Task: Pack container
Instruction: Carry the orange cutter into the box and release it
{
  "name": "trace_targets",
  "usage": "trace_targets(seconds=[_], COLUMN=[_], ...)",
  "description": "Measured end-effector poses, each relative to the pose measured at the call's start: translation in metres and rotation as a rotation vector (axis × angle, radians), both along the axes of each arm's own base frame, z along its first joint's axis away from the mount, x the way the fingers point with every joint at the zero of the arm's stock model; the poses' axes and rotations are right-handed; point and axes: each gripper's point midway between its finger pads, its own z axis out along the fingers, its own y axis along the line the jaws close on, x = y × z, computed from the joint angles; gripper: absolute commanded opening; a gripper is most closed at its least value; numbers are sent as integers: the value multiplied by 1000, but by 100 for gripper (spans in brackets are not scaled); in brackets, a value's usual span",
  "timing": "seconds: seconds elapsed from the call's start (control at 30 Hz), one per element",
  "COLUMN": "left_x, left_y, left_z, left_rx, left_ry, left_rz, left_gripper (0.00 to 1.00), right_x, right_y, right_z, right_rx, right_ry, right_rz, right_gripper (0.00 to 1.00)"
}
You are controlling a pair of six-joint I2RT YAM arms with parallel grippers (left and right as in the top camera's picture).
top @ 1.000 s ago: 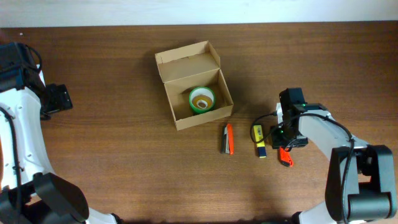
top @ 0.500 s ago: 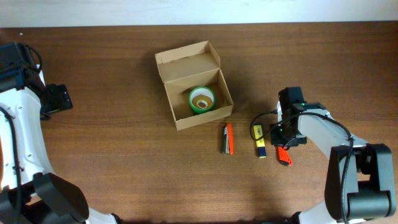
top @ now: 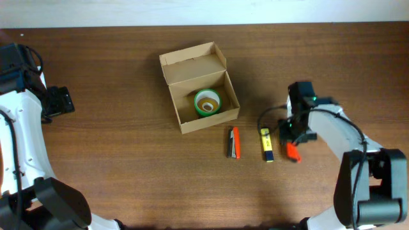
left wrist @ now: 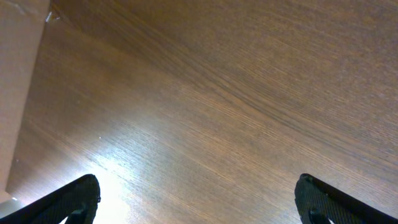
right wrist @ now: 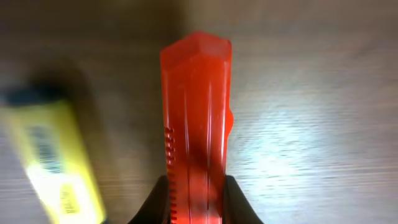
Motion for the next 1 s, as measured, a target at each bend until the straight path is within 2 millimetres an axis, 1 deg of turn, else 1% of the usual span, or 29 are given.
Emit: trace_targets(seconds=[0.1,0.27,0.37,0.43,0.53,0.6,0.67,0.77,0.83,0.87,0.9,1.0], left_x=[0,0,0,0,0,0,0,0,0,0,0,0], left_y=[0,0,0,0,0,0,0,0,0,0,0,0], left_z=[0,0,0,0,0,0,0,0,0,0,0,0], left_rx=[0,0,0,0,0,0,0,0,0,0,0,0], left_ry=[0,0,0,0,0,0,0,0,0,0,0,0], left_rz=[0,0,0,0,0,0,0,0,0,0,0,0], left_gripper=[100,100,100,100,100,100,100,100,100,100,100,100], right_x=[26,67,88,103,116,118,114,104,99,97,97,95], right_y=[1,3,4,8,19,33,49,77,96,109,117,145], right_z=[36,109,149,182,222,246,256,255,247,238,231,201], right_rx=[1,-9,-26,-48,-83,-112,-131,-147,-148,-151,-152,-166], right_ry=[-78,-228,-321,-407,-500,-543,-547,-520,-489,-463,-446,-360], right_rz=[20,90,158,228,347,461,568,737,834,895,931,1073], right_gripper=[4,4,3,4,4,3,4,4,3,4,4,4])
